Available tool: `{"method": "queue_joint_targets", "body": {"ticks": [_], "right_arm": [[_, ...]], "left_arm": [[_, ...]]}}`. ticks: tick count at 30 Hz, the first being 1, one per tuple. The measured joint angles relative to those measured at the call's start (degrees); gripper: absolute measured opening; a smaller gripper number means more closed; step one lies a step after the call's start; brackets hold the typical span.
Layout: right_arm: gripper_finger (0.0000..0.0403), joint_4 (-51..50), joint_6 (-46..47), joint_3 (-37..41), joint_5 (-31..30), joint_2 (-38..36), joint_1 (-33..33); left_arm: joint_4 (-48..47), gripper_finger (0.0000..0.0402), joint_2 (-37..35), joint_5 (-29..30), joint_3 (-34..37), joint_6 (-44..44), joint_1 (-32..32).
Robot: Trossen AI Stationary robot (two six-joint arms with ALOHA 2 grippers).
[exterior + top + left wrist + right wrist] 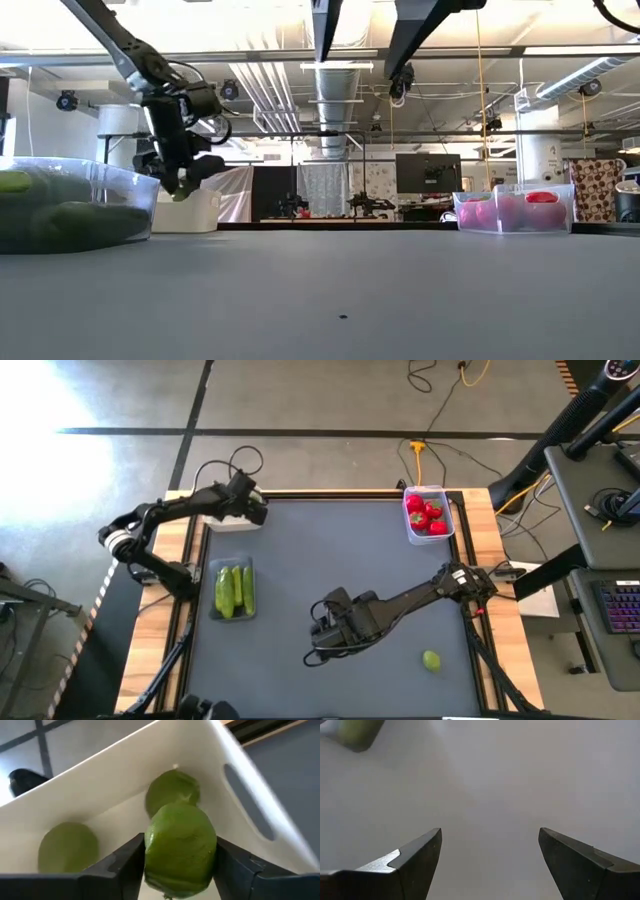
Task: Sort produce into baskets
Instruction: Put the green lime into the white bin
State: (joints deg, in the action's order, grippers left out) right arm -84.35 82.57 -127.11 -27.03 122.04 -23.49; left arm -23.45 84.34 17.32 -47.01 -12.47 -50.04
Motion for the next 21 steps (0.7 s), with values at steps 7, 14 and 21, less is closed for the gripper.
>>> {"method": "queue_joint_targets", "body": {"ticks": [7, 14, 21], "right_arm": [[0.0325, 1.2, 0.0, 0.0, 0.0, 0.0, -0.6], [0.0325, 0.5, 1.8, 0.5, -0.1, 0.0, -1.4], [0.0325, -6.0, 9.8, 5.8, 10.0, -0.1, -4.7]], "left_arm": [[-3.6, 0.0237, -0.4, -2.5, -2.7, 2.9, 0.0], [-4.4, 0.0269, -8.8, -10.4, 1.4, 5.6, 1.3], [-0.9, 0.0263, -26.1, -29.8, 11.3, 1.7, 8.5]]}}
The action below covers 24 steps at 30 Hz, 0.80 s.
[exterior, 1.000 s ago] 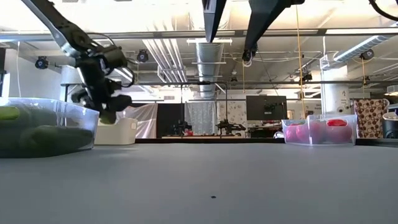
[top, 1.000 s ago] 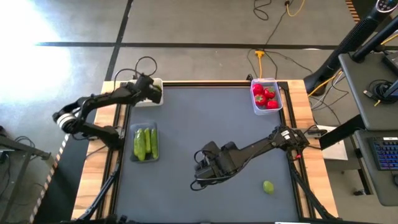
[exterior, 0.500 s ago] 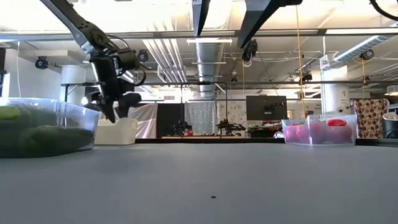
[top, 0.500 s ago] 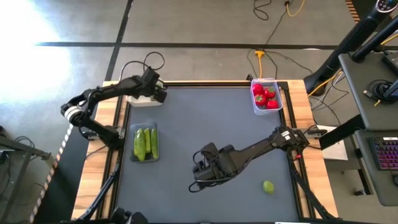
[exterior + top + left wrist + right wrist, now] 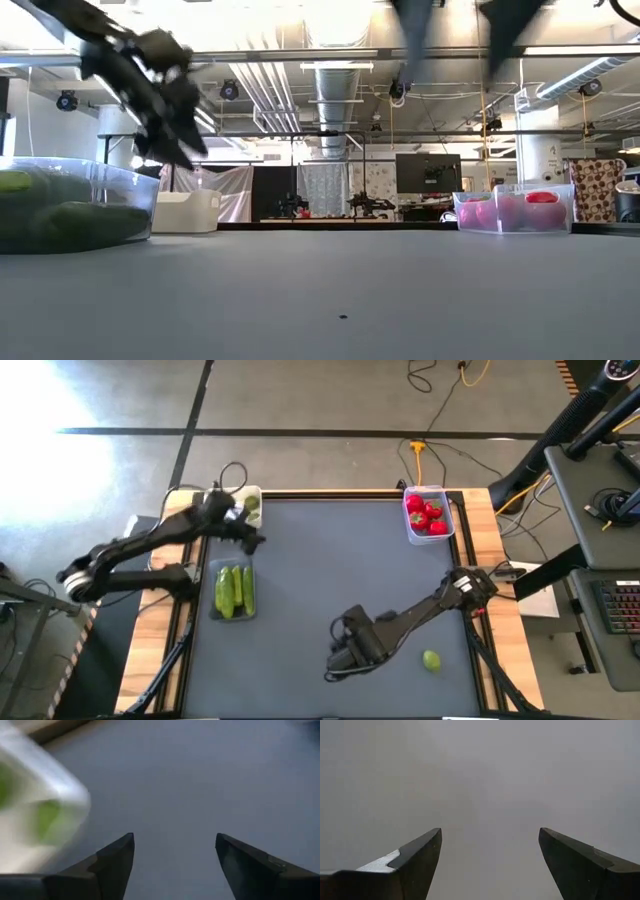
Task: Sort produce into baskets
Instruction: Put the green lime into the white bin
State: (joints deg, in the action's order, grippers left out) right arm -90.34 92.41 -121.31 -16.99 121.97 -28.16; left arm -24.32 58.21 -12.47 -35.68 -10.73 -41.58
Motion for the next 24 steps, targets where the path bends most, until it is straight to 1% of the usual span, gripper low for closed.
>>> {"method": "queue_joint_targets", "body": {"ticks": [2, 3, 5, 7, 9, 13, 15, 20, 24], "right_arm": [[0.0325, 0.6, 1.1, 4.3, 7.4, -0.8, -1.1], [0.0325, 1.2, 2.0, 6.3, 10.9, -1.3, -1.7], [0.0325, 2.7, 3.7, 9.6, 18.3, -1.7, -3.0], [0.0325, 4.7, 4.5, 12.5, 23.9, -2.2, -4.7], [0.0325, 6.2, 6.1, 15.2, 27.5, -2.3, -6.3], [0.0325, 6.8, 8.7, 19.9, 34.3, -3.3, -8.1], [0.0324, 6.8, 9.9, 21.9, 35.8, -4.7, -8.7], [0.0324, 7.4, 13.1, 27.7, 36.1, -8.8, -9.5], [0.0324, 9.1, 14.7, 34.7, 36.0, -13.6, -9.8]], "left_arm": [[1.3, 0.026, -5.8, -6.9, 2.2, -2.4, 3.8], [2.8, 0.0259, -8.7, -9.1, 3.3, -4.3, 6.2], [7.8, 0.0256, -14.1, -10.6, 5.4, -8.5, 11.3], [13.3, 0.0254, -18.4, -10.4, 7.2, -11.9, 16.3], [19.9, 0.0254, -21.4, -8.8, 9.1, -14.9, 21.0], [26.2, 0.0254, -24.1, -3.7, 11.2, -18.4, 28.0], [26.2, 0.0254, -24.6, -1.8, 11.3, -19.0, 30.6], [25.2, 0.0254, -24.5, -1.5, 10.2, -20.9, 36.0], [24.2, 0.0254, -24.4, -1.3, 7.7, -21.2, 41.3]]}}
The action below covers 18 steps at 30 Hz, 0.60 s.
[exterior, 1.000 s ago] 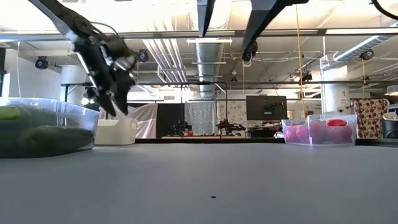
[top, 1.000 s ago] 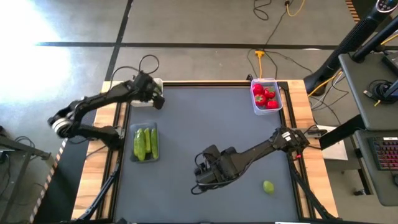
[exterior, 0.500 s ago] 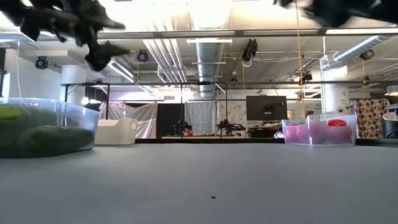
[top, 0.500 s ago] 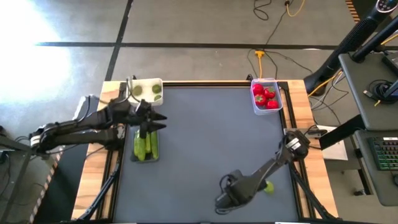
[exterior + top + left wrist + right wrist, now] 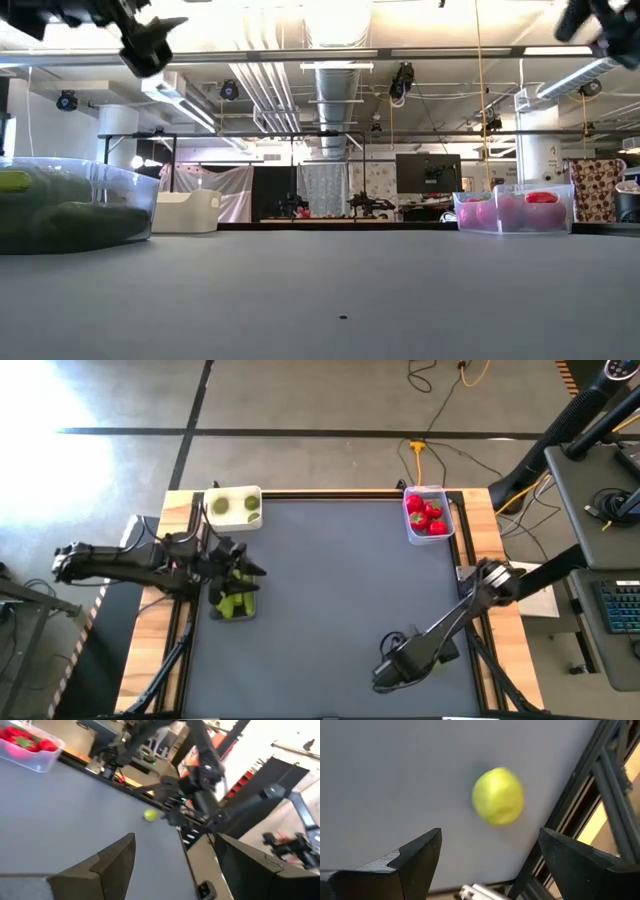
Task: Sort produce into baskets
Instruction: Put the green lime into the white bin
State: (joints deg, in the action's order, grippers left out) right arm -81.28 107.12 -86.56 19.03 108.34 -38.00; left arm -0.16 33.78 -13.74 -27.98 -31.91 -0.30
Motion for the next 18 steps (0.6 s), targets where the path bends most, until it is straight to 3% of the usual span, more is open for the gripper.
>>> {"method": "queue_joint_targets", "body": {"ticks": [13, 18], "right_arm": [[0.0324, 26.8, 1.9, 26.3, -0.6, -12.1, 0.1], [0.0323, 34.2, 5.9, 31.9, 3.9, -13.0, 0.2]], "left_arm": [[-3.1, 0.0254, 4.2, 15.0, -3.2, -1.4, 17.2], [-2.6, 0.0254, 7.4, 16.9, -3.2, -3.7, 20.6]]}}
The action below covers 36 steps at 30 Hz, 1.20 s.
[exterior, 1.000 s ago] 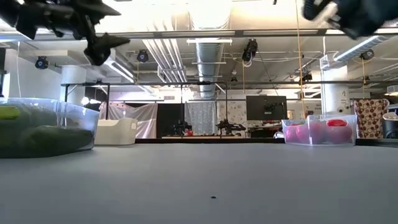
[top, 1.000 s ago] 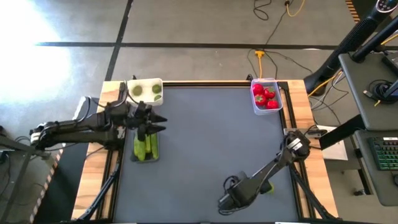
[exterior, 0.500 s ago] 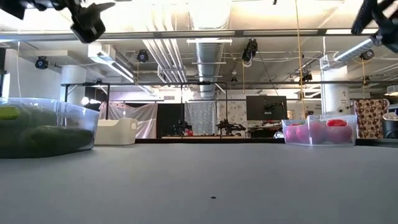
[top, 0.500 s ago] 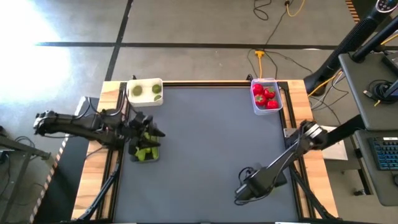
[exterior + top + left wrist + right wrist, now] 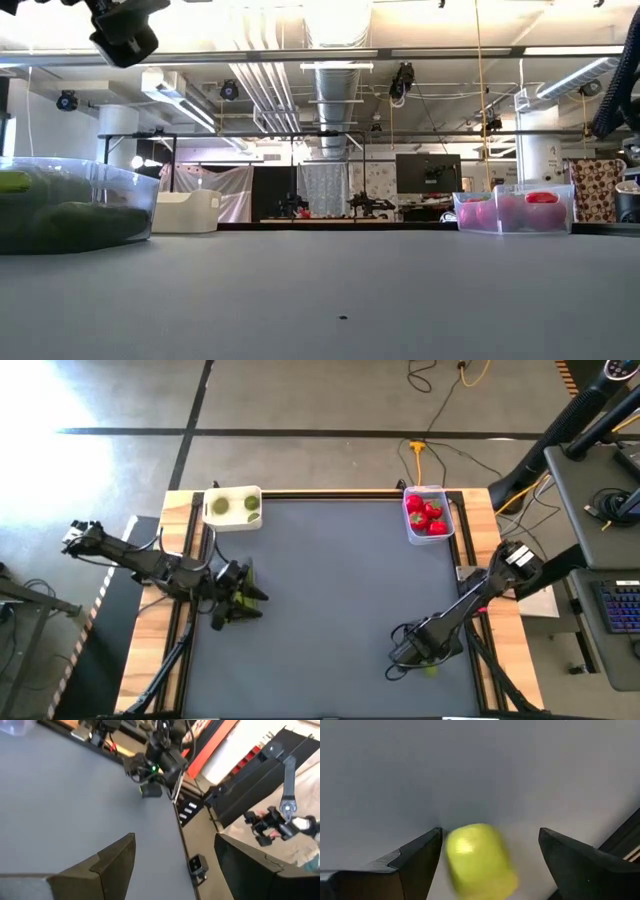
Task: Sort produce into baskets
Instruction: Put the green lime into the white bin
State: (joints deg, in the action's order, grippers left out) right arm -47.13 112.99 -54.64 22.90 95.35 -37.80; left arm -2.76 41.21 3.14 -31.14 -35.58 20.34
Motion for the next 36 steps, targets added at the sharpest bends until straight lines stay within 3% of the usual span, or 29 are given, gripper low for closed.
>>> {"method": "queue_joint_targets", "body": {"ticks": [5, 12, 17, 21, 23, 29, 36], "right_arm": [[0.0291, 2.5, 0.5, 0.6, 1.7, 0.0, -0.1], [0.0197, 3.1, 2.5, -3.5, 1.2, 0.4, 0.8], [0.0146, 3.2, 1.0, -10.2, -7.6, 0.8, 4.5], [0.0138, 0.6, -7.1, -16.9, -18.5, 2.1, 10.2], [0.0142, -1.1, -13.2, -19.4, -20.8, 3.3, 14.4], [0.0145, -0.4, -33.1, -28.1, -22.2, 10.0, 27.2], [0.015, -0.7, -51.5, -40.5, -23.2, 21.2, 36.0]], "left_arm": [[0.0, 0.0254, 2.7, 0.0, 0.0, 0.1, 0.9], [0.2, 0.0254, 5.4, 2.7, 0.0, 1.8, 0.9], [0.1, 0.0254, 6.3, 5.2, 0.0, 3.6, 0.8], [-0.2, 0.0254, 6.6, 6.4, -0.7, 3.1, 0.9], [-1.6, 0.0254, 6.5, 6.4, -1.3, 3.1, 0.9], [-11.4, 0.0254, 6.3, 4.4, -4.0, -0.8, 1.2], [-20.1, 0.0254, 6.3, 3.3, -4.0, -9.0, 5.8]]}}
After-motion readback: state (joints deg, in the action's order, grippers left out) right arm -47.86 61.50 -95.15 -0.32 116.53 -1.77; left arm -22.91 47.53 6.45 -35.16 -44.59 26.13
